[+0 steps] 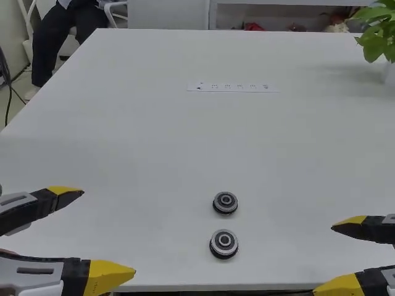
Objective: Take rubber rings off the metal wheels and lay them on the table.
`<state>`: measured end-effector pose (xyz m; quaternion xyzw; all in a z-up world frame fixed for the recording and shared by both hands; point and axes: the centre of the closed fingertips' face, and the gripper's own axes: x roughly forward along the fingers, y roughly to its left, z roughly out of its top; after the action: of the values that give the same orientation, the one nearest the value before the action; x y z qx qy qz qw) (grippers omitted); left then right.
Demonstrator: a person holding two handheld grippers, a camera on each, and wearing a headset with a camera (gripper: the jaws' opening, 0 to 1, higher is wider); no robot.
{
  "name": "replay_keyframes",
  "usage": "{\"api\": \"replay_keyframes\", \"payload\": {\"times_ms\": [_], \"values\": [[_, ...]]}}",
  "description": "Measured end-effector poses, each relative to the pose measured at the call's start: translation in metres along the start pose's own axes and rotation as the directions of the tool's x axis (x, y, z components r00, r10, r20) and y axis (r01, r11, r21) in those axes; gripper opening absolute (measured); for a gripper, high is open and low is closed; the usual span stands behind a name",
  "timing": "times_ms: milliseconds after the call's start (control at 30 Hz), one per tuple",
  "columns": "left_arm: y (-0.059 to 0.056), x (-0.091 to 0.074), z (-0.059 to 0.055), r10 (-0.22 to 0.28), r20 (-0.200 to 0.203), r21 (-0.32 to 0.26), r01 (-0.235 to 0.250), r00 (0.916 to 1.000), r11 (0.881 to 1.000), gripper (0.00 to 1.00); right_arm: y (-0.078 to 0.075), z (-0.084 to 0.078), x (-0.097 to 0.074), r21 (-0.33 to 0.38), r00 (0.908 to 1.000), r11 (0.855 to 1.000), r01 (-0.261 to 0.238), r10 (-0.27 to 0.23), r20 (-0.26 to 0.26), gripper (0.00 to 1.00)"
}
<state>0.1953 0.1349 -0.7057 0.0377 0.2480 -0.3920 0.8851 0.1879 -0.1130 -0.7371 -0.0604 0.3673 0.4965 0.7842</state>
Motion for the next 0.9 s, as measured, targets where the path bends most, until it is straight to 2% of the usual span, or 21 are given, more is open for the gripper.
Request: {"api": "replay_keyframes", "payload": {"times_ms": [700,900], "values": [[0.0013,0.0011,-0.0039,-0.003,-0.005,-0.004,0.003,1.0,1.0,0.98,-0.0007,-0.0032,0.0012,0.009,0.9999,1.0,0.004,-0.004,-0.015,0.79],[-0.004,0.0032,-0.0032,-0.029,-0.002,-0.014,0.029,0.9996,1.0,0.98,-0.0029,-0.0052,0.0021,0.007,0.9996,1.0,0.008,-0.008,-0.028,0.79]]}}
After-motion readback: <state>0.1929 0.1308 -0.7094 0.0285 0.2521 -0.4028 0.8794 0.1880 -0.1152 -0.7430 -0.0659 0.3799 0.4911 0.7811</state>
